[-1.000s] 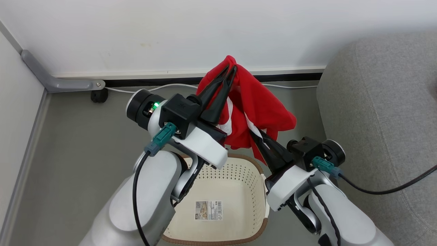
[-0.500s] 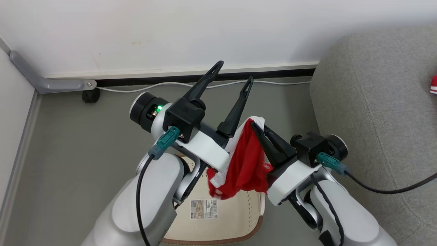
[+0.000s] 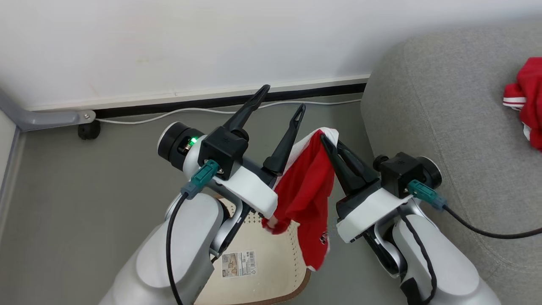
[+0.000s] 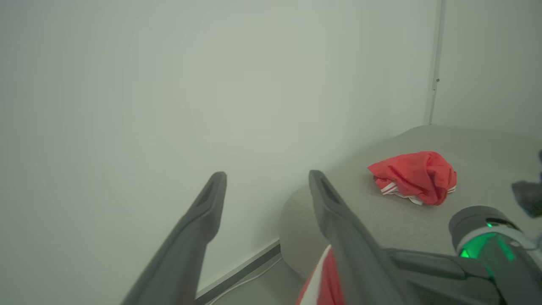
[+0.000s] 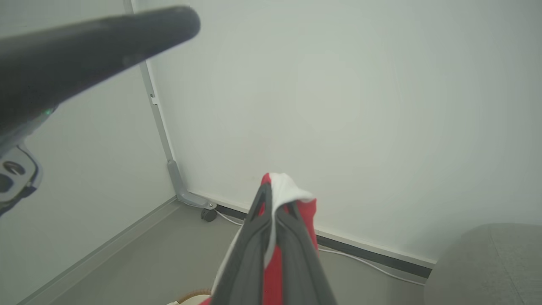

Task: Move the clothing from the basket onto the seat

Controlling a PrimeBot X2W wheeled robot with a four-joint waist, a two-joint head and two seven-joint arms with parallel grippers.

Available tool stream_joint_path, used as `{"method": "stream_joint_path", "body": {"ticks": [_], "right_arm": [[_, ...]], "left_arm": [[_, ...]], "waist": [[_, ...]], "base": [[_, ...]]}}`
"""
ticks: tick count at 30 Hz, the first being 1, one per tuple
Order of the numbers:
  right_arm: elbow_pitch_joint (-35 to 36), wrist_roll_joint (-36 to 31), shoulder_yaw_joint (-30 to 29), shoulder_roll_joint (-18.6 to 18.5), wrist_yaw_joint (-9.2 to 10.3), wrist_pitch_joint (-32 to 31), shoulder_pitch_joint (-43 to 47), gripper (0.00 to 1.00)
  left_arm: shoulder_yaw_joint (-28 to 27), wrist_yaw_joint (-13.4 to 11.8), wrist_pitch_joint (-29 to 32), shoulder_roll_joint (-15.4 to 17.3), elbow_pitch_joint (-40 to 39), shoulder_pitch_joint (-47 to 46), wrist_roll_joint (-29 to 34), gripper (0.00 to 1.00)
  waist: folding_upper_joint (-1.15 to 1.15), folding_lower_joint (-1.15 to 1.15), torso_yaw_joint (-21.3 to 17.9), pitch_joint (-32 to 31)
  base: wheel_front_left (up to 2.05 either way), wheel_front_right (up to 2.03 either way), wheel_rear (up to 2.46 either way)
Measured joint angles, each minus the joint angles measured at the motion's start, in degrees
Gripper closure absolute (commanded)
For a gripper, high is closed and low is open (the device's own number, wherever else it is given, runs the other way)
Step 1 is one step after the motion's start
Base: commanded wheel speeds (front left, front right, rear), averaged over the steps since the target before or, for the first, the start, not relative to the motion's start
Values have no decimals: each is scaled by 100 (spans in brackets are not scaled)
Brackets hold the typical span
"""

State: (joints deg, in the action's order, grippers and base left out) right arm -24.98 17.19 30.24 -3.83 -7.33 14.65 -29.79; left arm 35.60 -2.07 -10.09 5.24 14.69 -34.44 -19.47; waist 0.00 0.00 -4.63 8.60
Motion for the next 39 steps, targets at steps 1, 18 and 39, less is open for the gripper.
{"method": "stream_joint_path", "body": {"ticks": [1,18,39], "right_arm": [[24,0,-22,0,0,0,1,100],[502,-48,-481,7,0,0,109,100],[1196,-44,-670,-185,0,0,162,100]], "left_arm": [[7,0,-1,13,16,10,-12,0],[64,314,-207,135,541,480,-437,0],[-83,511,-412,177,748,715,-587,0]], "waist": [[0,0,-45,-8],[0,0,-1095,-228],[0,0,-2421,-449]], "base": [[0,0,0],[0,0,0],[0,0,0]]}}
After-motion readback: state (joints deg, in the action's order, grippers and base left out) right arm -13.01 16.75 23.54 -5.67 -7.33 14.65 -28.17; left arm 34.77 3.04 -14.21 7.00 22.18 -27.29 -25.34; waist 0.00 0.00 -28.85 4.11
